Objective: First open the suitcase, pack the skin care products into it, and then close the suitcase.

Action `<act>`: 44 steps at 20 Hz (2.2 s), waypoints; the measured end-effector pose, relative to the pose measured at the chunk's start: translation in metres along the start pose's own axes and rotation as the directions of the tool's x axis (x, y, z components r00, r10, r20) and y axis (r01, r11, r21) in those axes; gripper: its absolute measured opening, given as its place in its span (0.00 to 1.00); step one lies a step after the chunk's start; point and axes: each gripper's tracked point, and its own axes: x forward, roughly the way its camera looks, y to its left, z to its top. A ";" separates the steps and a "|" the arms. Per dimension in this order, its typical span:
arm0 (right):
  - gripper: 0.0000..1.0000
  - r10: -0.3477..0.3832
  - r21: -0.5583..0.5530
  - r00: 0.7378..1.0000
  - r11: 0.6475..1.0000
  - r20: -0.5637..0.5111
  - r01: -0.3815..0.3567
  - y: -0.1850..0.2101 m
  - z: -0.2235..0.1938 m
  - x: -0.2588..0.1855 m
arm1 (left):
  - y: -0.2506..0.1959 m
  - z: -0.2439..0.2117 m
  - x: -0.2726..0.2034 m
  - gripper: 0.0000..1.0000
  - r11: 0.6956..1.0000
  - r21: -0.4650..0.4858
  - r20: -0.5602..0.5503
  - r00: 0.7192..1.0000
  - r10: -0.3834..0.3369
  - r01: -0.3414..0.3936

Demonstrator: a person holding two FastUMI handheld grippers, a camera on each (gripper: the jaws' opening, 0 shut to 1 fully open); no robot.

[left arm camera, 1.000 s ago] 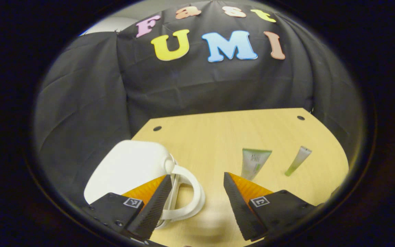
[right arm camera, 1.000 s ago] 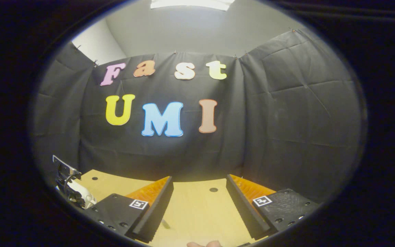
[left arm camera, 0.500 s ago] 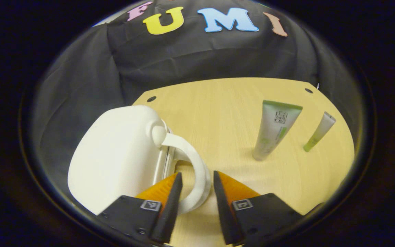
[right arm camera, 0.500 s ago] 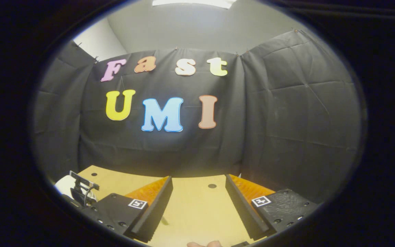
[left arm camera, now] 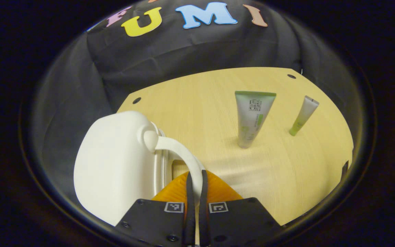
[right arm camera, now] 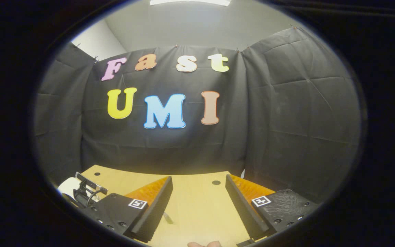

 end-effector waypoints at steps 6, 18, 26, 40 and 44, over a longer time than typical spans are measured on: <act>0.94 0.024 -0.005 1.000 1.000 -0.007 -0.024 0.009 -0.003 0.004 | 0.018 0.061 -0.073 0.12 1.000 0.026 0.142 0.990 -0.013 0.010; 0.94 0.093 0.020 0.995 0.995 -0.036 -0.093 0.038 -0.011 0.008 | 0.296 0.124 -0.192 0.11 0.929 0.014 0.309 0.885 0.347 -0.369; 0.94 0.053 0.068 0.996 0.997 -0.078 -0.048 0.030 -0.022 0.007 | 0.441 0.087 -0.146 0.11 0.879 0.043 0.197 0.866 0.459 -0.475; 0.94 0.002 0.152 0.985 0.988 -0.171 0.024 0.032 -0.046 0.012 | 0.508 0.001 -0.067 0.98 0.866 -0.006 0.076 0.863 0.499 -0.500; 0.94 0.030 0.143 0.983 0.990 -0.179 -0.004 0.039 -0.050 0.014 | 0.441 0.028 -0.063 0.98 0.921 -0.028 0.138 0.911 0.389 -0.389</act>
